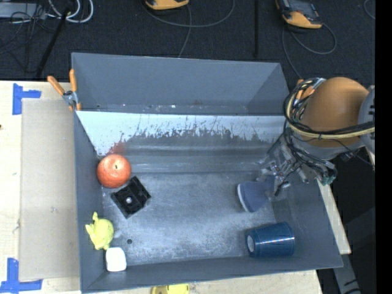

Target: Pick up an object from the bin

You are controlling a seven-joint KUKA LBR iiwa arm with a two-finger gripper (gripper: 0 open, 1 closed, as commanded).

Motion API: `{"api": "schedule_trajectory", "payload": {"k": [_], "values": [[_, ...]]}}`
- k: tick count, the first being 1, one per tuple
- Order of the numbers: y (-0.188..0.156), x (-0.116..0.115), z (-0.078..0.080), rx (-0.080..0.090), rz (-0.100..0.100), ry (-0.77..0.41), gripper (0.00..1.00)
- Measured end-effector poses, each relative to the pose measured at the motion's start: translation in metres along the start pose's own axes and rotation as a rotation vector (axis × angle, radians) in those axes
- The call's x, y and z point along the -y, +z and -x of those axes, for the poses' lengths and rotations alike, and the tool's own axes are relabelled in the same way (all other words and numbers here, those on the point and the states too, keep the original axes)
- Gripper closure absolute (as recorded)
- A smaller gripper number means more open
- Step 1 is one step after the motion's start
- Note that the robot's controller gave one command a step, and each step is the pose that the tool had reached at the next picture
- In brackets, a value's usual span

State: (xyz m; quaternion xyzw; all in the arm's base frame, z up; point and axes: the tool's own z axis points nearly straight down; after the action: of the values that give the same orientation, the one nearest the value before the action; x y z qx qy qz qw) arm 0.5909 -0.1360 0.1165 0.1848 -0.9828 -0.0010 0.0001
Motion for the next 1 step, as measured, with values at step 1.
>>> {"api": "schedule_trajectory", "payload": {"k": [1], "values": [[-0.0114,0.0006,0.0012,0.006,-0.005,0.0,1.0]]}}
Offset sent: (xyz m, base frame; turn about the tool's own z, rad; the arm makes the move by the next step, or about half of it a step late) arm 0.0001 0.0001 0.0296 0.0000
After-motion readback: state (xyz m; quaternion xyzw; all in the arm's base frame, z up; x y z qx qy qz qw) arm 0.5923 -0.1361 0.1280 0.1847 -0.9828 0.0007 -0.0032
